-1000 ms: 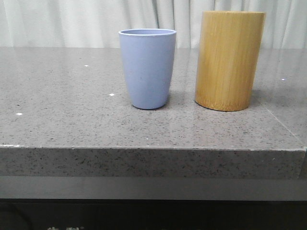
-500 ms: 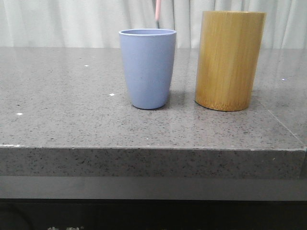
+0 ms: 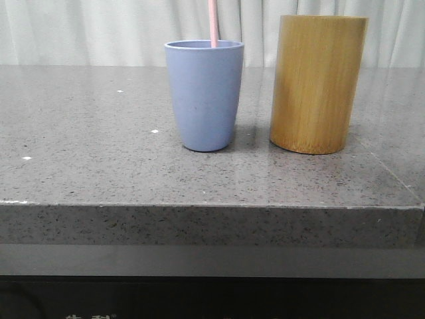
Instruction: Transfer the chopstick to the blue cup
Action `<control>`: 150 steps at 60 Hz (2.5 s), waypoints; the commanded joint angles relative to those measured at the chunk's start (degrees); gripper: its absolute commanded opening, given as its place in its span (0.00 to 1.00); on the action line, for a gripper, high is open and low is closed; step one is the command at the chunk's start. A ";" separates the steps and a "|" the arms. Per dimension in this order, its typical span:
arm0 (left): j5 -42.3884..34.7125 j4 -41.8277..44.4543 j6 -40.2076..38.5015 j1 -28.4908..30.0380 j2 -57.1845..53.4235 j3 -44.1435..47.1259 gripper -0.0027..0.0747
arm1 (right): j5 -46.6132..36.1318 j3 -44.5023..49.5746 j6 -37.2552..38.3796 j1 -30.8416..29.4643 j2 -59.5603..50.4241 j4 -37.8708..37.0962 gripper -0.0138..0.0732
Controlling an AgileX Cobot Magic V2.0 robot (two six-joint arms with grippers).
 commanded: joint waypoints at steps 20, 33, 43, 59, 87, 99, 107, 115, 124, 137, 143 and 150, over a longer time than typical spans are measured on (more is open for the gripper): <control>-4.83 -0.67 -0.60 0.05 0.54 -1.52 0.01 | -4.38 -1.62 -0.39 -0.12 -5.62 -0.08 0.52; -4.83 -0.67 -0.60 0.05 0.54 -1.52 0.01 | 19.11 -10.75 -0.39 -3.42 -9.45 0.34 0.24; -4.83 -0.67 -0.60 0.05 0.54 -1.52 0.01 | 32.67 -17.32 -0.39 -8.45 -10.41 0.34 0.13; -4.83 -0.67 -0.60 0.05 0.54 -1.52 0.01 | 41.92 -14.98 -0.39 -19.99 -17.04 -1.59 0.02; -4.83 -0.67 -0.60 0.05 0.54 -1.52 0.01 | 31.28 17.01 -0.44 -28.95 -41.92 -2.30 0.02; -4.83 -0.67 -0.60 0.05 0.54 -1.52 0.01 | 21.38 31.07 -0.44 -28.95 -56.96 -2.30 0.02; -4.83 -0.67 -0.60 0.05 0.54 -1.52 0.01 | 21.23 37.73 -0.44 -28.95 -65.71 -2.30 0.02; -4.83 -0.67 -0.60 0.05 0.54 -1.52 0.01 | 22.13 40.80 -0.44 -28.95 -71.03 -2.30 0.02; -4.83 -0.67 -0.60 0.05 0.54 -1.52 0.01 | 21.41 40.94 -0.44 -28.95 -72.37 -2.30 0.02; -4.83 -0.67 -0.60 0.05 0.54 -1.52 0.01 | 22.00 40.94 -0.44 -28.95 -72.37 -2.30 0.02; -4.83 -0.67 -0.60 0.05 0.54 -1.52 0.01 | 22.00 40.94 -0.44 -28.95 -72.37 -2.30 0.02; -4.83 -0.67 -0.60 0.05 0.54 -1.52 0.01 | 22.00 40.94 -0.44 -28.95 -72.37 -2.30 0.02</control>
